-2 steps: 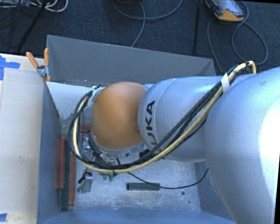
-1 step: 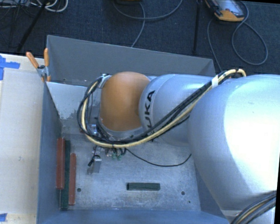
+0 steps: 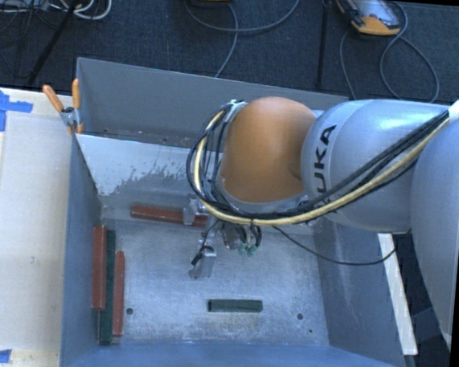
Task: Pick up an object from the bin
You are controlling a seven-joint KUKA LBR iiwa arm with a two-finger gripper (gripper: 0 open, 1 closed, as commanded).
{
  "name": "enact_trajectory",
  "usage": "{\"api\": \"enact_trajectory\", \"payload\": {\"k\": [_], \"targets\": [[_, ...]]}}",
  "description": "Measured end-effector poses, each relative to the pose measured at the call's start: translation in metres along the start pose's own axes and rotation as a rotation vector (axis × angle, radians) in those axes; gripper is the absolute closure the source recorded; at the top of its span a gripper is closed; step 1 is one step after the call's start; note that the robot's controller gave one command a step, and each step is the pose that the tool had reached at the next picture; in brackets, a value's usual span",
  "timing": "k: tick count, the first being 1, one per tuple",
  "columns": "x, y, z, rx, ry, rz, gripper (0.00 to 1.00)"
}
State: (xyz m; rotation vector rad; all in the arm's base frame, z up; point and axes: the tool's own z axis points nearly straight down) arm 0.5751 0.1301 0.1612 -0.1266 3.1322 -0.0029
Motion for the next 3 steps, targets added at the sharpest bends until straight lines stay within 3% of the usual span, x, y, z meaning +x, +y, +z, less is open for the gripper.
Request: {"api": "enact_trajectory", "payload": {"k": [1, 2, 3], "targets": [[0.025, -0.068, 0.085, -0.002, 0.011, -0.252, 0.00], [0.097, -0.090, 0.090, -0.004, 0.001, -0.537, 0.00], [0.086, -0.169, 0.091, -0.001, 0.005, -0.484, 0.00]]}}
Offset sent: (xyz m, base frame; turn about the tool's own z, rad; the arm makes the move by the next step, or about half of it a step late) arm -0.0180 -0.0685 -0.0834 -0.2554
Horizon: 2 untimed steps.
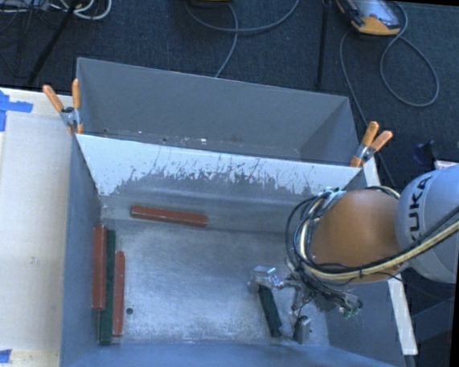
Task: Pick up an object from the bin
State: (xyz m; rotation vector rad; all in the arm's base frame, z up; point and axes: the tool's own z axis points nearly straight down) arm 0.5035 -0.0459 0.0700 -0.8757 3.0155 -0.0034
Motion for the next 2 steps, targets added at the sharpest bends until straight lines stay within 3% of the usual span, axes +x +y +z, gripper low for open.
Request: {"api": "enact_trajectory", "payload": {"k": [1, 2], "targets": [[-0.002, 0.004, -0.001, -0.005, 0.001, -0.003, 1.00], [0.025, -0.075, -0.002, 0.000, -0.002, 0.091, 1.00]]}}
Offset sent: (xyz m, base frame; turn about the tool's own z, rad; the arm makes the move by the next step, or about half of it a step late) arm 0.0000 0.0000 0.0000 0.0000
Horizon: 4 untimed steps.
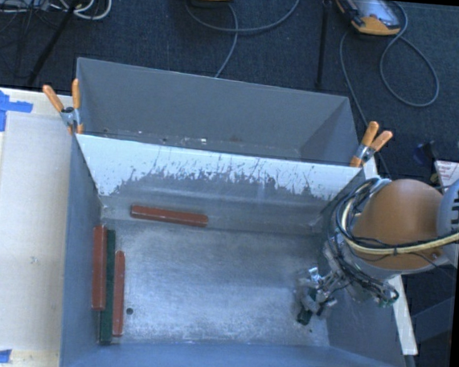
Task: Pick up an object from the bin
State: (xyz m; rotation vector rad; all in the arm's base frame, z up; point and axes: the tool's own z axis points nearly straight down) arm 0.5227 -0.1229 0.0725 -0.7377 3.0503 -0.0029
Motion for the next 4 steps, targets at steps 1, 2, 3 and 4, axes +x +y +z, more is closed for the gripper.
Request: {"api": "enact_trajectory", "payload": {"k": [1, 2, 3, 4], "targets": [[-0.001, 0.003, 0.001, -0.003, 0.000, -0.003, 0.00], [0.010, -0.020, 0.004, -0.021, 0.000, -0.265, 0.00], [0.013, -0.027, 0.003, -0.008, 0.000, -0.264, 1.00], [0.051, -0.007, -0.112, 0.001, -0.001, -0.296, 1.00]]}}
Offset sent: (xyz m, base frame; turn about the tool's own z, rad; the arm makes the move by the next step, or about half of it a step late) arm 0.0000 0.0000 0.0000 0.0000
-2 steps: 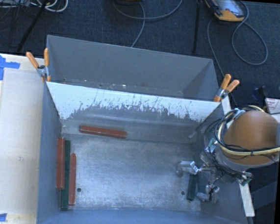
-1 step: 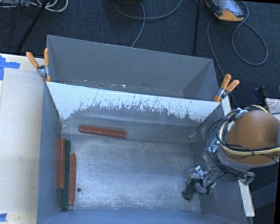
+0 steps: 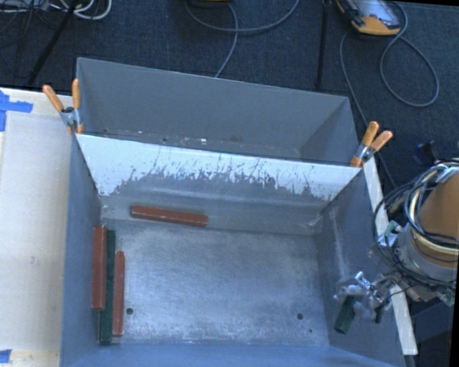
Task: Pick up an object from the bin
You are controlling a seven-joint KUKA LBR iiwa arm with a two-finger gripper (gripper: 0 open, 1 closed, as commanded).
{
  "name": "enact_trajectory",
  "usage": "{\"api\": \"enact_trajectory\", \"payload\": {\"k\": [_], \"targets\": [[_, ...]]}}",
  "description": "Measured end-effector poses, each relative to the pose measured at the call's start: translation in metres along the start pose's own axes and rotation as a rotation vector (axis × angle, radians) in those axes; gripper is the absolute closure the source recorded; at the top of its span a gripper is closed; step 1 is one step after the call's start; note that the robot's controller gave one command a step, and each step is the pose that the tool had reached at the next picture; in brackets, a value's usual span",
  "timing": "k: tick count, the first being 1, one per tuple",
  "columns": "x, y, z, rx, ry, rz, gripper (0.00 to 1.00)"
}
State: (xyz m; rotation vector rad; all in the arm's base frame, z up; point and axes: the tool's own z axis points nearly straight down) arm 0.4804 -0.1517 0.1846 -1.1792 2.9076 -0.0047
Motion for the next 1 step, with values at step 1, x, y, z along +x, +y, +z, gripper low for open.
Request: {"api": "enact_trajectory", "payload": {"k": [1], "targets": [[-0.0168, -0.0124, -0.0337, -0.001, -0.001, 0.039, 1.00]]}}
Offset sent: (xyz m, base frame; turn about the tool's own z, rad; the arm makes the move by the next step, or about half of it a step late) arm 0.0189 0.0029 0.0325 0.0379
